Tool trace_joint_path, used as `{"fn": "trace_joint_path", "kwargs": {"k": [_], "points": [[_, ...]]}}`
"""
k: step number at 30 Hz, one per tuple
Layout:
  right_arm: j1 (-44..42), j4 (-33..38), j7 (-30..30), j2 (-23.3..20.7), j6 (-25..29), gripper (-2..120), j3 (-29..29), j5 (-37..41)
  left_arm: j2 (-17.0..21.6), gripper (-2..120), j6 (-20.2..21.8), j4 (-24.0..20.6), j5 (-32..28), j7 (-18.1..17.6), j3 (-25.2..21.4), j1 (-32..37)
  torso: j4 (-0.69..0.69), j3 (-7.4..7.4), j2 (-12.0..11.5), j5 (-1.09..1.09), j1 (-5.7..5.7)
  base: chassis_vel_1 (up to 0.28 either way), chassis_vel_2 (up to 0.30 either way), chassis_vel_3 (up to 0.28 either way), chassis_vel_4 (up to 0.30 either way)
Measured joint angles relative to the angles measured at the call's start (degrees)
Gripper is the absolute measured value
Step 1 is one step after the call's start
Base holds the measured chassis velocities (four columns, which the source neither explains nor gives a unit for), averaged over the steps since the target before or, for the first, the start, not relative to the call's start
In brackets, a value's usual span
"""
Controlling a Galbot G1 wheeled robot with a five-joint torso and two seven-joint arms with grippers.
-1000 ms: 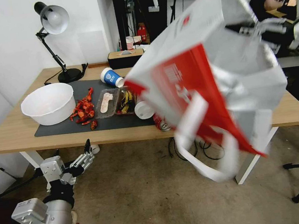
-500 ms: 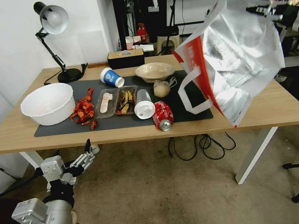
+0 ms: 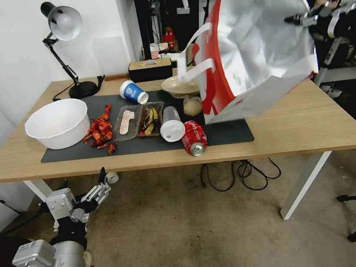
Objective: Pick up the food delivery bag from the floor and place it on the table.
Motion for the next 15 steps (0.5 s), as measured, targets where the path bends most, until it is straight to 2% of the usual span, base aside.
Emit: {"fn": "trace_joint_path", "kwargs": {"k": [7, 15], "points": [[0.22, -2.19, 3.56, 3.99, -0.87, 0, -2.62, -1.66, 0.01, 100, 0.21, 0.0, 0.09, -0.01, -0.17, 0.05, 0.04, 0.0, -0.02, 0.0, 0.01, 0.0, 0.0, 0.0, 0.0], [1.34, -4.01, 3.96, 4.18, -2.93, 0, -3.85, -2.76, -0.06, 100, 0.25, 0.0, 0.08, -0.08, -0.78, 0.13, 0.03, 0.0, -0.02, 0.0, 0.0, 0.0, 0.0, 0.0, 0.0]]}}
